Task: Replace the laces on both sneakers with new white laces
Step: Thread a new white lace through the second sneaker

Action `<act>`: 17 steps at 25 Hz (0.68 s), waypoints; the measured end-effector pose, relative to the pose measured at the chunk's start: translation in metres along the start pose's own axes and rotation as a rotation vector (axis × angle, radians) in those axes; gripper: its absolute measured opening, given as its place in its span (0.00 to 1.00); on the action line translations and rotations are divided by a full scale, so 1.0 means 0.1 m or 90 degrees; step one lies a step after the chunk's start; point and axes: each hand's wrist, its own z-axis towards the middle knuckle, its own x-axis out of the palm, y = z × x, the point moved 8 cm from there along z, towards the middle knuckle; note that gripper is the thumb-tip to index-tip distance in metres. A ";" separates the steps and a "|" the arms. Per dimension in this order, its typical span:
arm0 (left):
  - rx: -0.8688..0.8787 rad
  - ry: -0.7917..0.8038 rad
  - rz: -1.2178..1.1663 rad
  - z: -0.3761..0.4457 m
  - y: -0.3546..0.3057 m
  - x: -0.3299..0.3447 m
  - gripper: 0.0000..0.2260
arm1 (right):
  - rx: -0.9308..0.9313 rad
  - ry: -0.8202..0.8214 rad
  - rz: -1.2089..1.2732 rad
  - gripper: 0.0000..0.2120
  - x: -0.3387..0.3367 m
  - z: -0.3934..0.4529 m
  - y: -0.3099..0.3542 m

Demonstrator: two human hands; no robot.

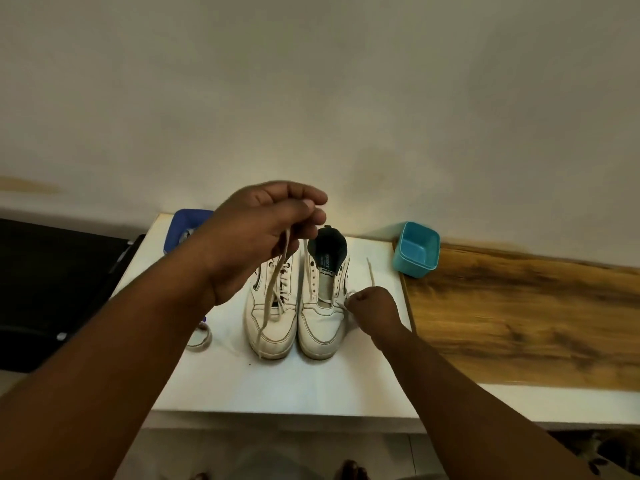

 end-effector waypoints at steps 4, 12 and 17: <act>0.031 -0.001 -0.039 -0.17 -0.35 -0.06 0.11 | 0.088 0.019 0.375 0.10 -0.18 -0.22 0.21; 0.083 0.047 -0.226 -0.36 -1.30 0.20 0.12 | -0.210 0.105 0.745 0.03 -1.58 -1.16 1.80; 0.122 0.086 -0.164 -0.57 -1.86 0.36 0.13 | -0.296 0.046 0.564 0.10 -2.27 -1.85 2.42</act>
